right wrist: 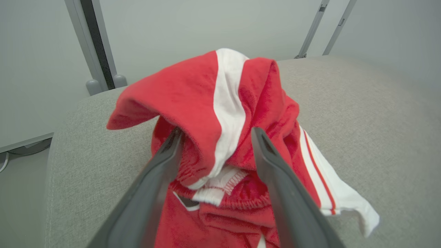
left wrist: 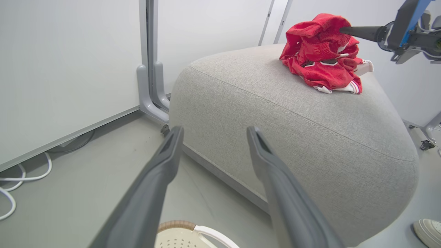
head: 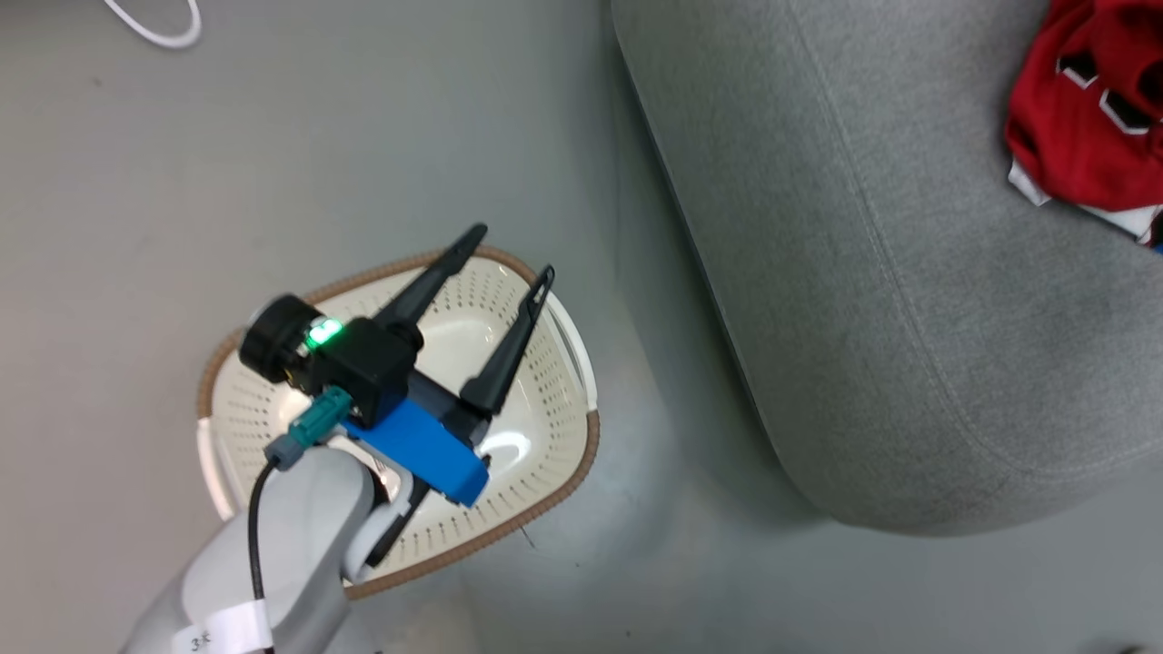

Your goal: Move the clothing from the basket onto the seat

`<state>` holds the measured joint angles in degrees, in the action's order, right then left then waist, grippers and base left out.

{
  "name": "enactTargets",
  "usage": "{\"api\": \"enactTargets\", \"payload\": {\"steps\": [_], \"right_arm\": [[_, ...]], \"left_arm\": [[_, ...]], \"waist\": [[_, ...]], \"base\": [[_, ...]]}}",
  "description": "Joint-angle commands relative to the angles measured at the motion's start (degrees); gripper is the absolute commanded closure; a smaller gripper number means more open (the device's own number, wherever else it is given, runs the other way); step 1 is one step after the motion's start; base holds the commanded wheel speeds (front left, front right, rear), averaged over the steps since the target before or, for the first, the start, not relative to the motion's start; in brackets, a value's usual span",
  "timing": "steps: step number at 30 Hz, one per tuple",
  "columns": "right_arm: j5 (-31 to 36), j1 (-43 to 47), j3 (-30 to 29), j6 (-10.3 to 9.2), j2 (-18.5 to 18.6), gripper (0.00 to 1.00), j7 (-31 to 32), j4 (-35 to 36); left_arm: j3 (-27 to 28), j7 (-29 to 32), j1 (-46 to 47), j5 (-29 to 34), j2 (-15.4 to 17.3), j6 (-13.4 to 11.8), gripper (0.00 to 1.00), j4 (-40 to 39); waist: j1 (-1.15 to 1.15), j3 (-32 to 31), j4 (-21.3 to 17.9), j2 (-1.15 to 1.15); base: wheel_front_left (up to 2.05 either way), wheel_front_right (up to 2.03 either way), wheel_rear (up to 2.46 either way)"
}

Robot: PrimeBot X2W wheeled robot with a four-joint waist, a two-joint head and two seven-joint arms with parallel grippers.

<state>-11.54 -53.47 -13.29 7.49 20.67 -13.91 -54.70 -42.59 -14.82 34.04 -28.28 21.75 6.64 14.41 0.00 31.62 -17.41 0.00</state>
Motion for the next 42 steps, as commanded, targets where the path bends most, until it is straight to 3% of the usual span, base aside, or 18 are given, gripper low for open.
{"api": "enactTargets", "payload": {"steps": [1, 8, 18, 30, 42], "right_arm": [[0.49, 1.76, 0.36, 0.01, 0.67, 0.0, -0.2, 0.4], [-0.63, 12.09, 4.06, 0.01, -0.97, 0.0, -0.27, 5.9], [-3.72, 30.99, 7.3, 0.01, -3.57, 0.0, 4.0, 23.71], [-0.57, 48.18, 5.98, 0.02, -12.2, 0.0, 9.1, 43.15], [1.5, 54.74, 6.47, 0.01, -16.39, 0.0, 10.46, 49.22]], "left_arm": [[0.41, -0.29, -1.34, -0.42, -0.56, 0.29, 0.0, 0.46], [5.86, -0.43, -9.27, -0.25, -5.69, 0.54, 0.0, 1.8], [16.1, -0.44, -21.56, 1.77, -9.95, 0.92, 0.0, 1.79], [22.7, -0.45, -28.36, 3.06, -11.07, 0.88, 0.0, 1.93], [27.13, -0.44, -29.92, 3.14, -11.0, 0.88, 0.0, 3.93]], "waist": [[0.0, -4.39, 1.97, 0.0], [0.0, -15.13, 6.0, 0.0], [0.0, -25.63, 12.44, 0.0], [0.0, -30.9, 19.96, 0.0], [0.0, -31.89, 22.86, 0.0]], "base": [[0.0, 0.0, 0.0], [0.0, 0.0, 0.0], [0.0, 0.0, 0.0], [0.0, 0.0, 0.0], [0.0, 0.0, 0.0]]}}
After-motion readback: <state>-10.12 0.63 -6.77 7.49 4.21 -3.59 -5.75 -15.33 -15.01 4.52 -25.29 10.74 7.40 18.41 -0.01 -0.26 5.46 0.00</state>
